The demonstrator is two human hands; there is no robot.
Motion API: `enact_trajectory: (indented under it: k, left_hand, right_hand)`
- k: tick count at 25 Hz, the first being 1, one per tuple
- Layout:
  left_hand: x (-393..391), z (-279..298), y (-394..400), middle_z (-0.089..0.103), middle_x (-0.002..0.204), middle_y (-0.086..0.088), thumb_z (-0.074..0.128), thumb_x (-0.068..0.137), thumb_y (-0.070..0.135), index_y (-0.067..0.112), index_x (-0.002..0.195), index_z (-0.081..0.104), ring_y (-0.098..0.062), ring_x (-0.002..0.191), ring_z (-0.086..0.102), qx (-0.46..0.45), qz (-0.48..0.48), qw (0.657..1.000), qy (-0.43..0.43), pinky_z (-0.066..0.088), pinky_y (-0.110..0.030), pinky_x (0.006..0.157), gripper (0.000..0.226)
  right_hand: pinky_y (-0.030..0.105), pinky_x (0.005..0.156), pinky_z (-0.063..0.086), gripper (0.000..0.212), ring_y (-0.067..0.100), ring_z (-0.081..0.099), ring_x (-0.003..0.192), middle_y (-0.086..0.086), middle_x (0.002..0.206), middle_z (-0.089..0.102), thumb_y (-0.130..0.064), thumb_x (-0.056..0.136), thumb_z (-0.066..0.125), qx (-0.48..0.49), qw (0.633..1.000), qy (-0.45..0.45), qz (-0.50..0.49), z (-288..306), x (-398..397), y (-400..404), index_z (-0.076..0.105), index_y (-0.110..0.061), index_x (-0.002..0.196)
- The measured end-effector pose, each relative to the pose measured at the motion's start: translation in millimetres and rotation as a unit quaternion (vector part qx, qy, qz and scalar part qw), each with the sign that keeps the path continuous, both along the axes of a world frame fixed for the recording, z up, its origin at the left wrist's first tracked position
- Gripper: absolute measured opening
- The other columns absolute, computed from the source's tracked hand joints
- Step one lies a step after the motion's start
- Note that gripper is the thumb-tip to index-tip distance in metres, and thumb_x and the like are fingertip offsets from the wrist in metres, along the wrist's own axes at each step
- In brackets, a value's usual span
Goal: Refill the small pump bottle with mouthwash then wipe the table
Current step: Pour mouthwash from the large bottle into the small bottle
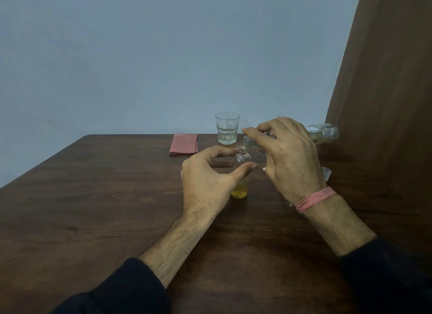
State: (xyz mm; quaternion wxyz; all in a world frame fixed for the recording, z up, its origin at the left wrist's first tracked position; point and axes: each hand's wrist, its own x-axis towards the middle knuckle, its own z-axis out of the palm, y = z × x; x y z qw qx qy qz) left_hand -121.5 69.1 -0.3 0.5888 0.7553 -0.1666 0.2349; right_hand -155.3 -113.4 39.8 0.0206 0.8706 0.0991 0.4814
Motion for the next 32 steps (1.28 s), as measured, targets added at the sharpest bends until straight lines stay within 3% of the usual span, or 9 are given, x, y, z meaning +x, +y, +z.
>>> enact_trajectory:
  k: [10, 32]
  left_hand:
    - [-2.2, 0.7, 0.2, 0.086, 0.098, 0.018, 0.105, 0.070, 0.060, 0.036, 0.107, 0.089, 0.008, 0.096, 0.081, 0.004, 0.006, 1.000, -0.009, 0.072, -0.034, 0.090, 0.047]
    - [-1.9, 0.6, -0.6, 0.086, 0.097, 0.017, 0.106, 0.069, 0.060, 0.035, 0.107, 0.089, 0.005, 0.096, 0.081, 0.003, 0.012, 1.000, -0.012, 0.071, -0.036, 0.091, 0.048]
  right_hand:
    - [0.055, 0.111, 0.050, 0.068, 0.037, 0.067, 0.113, 0.012, 0.117, 0.072, 0.014, 0.076, 0.083, 0.001, 1.000, 0.000, 0.002, -0.2, -0.7, 0.1, 0.074, -0.013, 0.137]
    - [0.056, 0.110, 0.050, 0.068, 0.038, 0.067, 0.113, 0.013, 0.116, 0.072, 0.013, 0.075, 0.084, 0.000, 1.000, 0.006, -0.003, 1.2, -2.8, 1.6, 0.073, -0.013, 0.138]
